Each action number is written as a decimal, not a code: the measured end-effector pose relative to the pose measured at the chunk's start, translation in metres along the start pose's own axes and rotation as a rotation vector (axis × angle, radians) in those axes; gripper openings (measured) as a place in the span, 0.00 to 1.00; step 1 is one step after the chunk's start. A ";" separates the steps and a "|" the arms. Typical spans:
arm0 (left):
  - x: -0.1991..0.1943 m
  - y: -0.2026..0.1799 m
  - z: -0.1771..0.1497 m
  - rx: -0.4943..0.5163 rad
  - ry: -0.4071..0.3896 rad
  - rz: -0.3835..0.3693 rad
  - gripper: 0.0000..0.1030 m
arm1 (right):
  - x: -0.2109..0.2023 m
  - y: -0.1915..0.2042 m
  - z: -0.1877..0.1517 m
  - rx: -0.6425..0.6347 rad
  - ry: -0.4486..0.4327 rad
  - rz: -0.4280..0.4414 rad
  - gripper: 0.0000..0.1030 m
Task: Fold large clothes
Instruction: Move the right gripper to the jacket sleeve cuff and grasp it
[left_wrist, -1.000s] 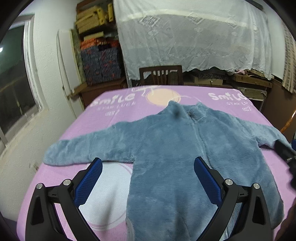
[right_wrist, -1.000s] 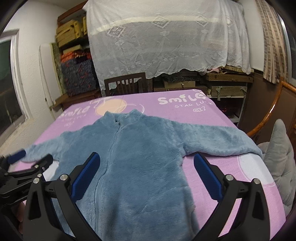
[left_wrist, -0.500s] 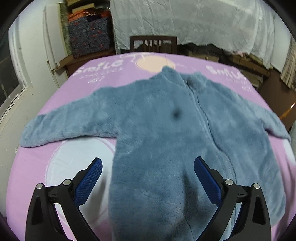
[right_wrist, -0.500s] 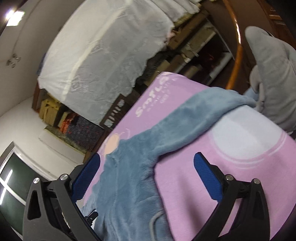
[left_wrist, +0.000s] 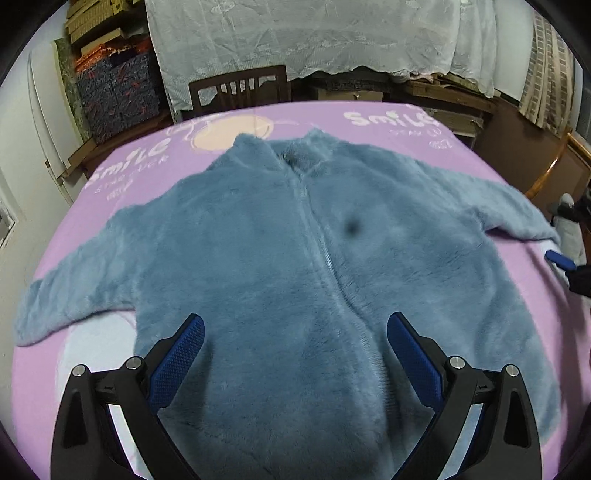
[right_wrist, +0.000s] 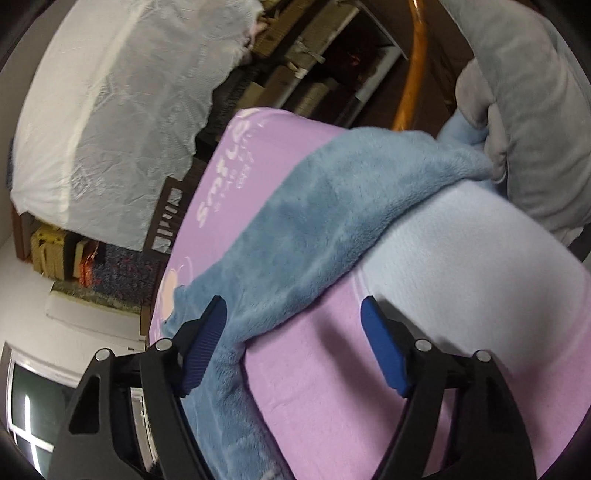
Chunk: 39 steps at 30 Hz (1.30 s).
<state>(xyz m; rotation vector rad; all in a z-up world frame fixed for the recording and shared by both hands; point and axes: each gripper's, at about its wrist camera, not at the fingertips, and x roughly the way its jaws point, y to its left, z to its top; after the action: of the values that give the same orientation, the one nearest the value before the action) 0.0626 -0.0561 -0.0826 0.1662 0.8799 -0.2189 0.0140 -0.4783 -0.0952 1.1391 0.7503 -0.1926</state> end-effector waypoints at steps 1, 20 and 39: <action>0.005 0.003 0.000 -0.008 0.013 -0.002 0.97 | 0.006 0.000 0.003 0.008 0.002 -0.009 0.71; 0.025 0.009 -0.005 -0.034 0.077 -0.037 0.97 | 0.014 -0.019 0.048 0.076 -0.190 0.079 0.41; 0.004 0.043 0.003 -0.070 0.022 0.056 0.97 | 0.011 -0.044 0.071 0.134 -0.210 0.107 0.07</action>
<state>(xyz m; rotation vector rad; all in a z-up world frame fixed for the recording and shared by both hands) 0.0781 -0.0156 -0.0814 0.1282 0.9027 -0.1341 0.0315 -0.5564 -0.1202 1.2611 0.4951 -0.2714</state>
